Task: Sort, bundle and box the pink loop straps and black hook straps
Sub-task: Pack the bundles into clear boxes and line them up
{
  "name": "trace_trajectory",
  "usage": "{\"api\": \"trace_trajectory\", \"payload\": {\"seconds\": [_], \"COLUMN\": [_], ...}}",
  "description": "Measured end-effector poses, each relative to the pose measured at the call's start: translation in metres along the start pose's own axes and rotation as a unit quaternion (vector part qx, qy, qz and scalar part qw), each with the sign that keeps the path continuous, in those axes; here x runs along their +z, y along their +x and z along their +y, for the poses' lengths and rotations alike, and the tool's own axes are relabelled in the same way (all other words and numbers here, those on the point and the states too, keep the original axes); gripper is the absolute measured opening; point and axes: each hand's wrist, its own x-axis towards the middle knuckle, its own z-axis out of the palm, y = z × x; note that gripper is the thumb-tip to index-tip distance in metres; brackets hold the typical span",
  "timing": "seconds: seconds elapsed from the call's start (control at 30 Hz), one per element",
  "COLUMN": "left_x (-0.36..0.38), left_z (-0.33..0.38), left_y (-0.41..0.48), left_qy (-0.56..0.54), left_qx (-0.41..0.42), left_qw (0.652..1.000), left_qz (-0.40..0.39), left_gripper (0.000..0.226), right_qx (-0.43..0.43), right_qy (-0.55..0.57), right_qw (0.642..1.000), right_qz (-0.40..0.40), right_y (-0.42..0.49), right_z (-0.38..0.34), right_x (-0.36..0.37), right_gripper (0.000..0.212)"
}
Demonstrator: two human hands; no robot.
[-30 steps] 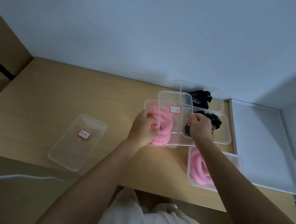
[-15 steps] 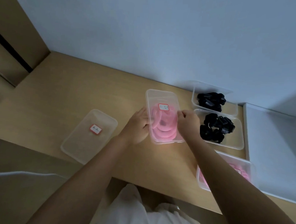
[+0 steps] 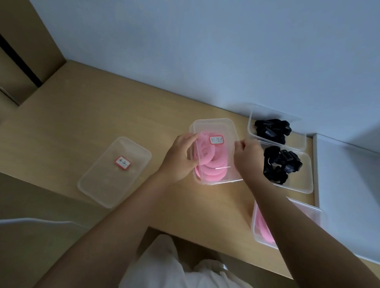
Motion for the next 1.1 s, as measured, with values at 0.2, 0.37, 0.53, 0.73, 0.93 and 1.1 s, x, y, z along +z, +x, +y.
{"api": "trace_trajectory", "payload": {"seconds": [0.2, 0.37, 0.53, 0.73, 0.93, 1.1], "left_x": [-0.015, -0.025, -0.020, -0.009, 0.009, 0.010], "left_z": [0.004, 0.014, 0.015, 0.016, 0.015, 0.017], "left_y": [0.009, 0.013, 0.021, 0.010, 0.008, 0.004], "left_qy": [0.040, -0.185, -0.227, -0.034, 0.090, 0.130], "left_qx": [-0.034, -0.136, -0.174, -0.123, -0.077, 0.003], "left_qw": [0.996, 0.973, 0.958, 0.992, 0.993, 0.990], "left_qz": [-0.068, -0.038, 0.013, 0.021, -0.009, 0.049], "left_gripper": [0.067, 0.038, 0.027, 0.042, 0.056, 0.048], "right_qx": [-0.017, -0.014, -0.004, -0.043, -0.032, -0.035], "right_qy": [0.016, 0.001, 0.014, -0.099, -0.100, -0.047], "right_qw": [0.999, 0.999, 0.999, 0.994, 0.994, 0.998], "right_qz": [-0.024, -0.030, -0.044, -0.034, -0.015, -0.021], "right_y": [0.009, 0.009, 0.003, -0.004, -0.015, -0.011], "right_z": [-0.002, -0.007, -0.014, -0.018, 0.004, 0.001], "right_x": [-0.007, -0.003, 0.001, 0.004, -0.004, -0.001], "right_gripper": [0.036, 0.028, 0.042, 0.032, 0.029, 0.028]}}
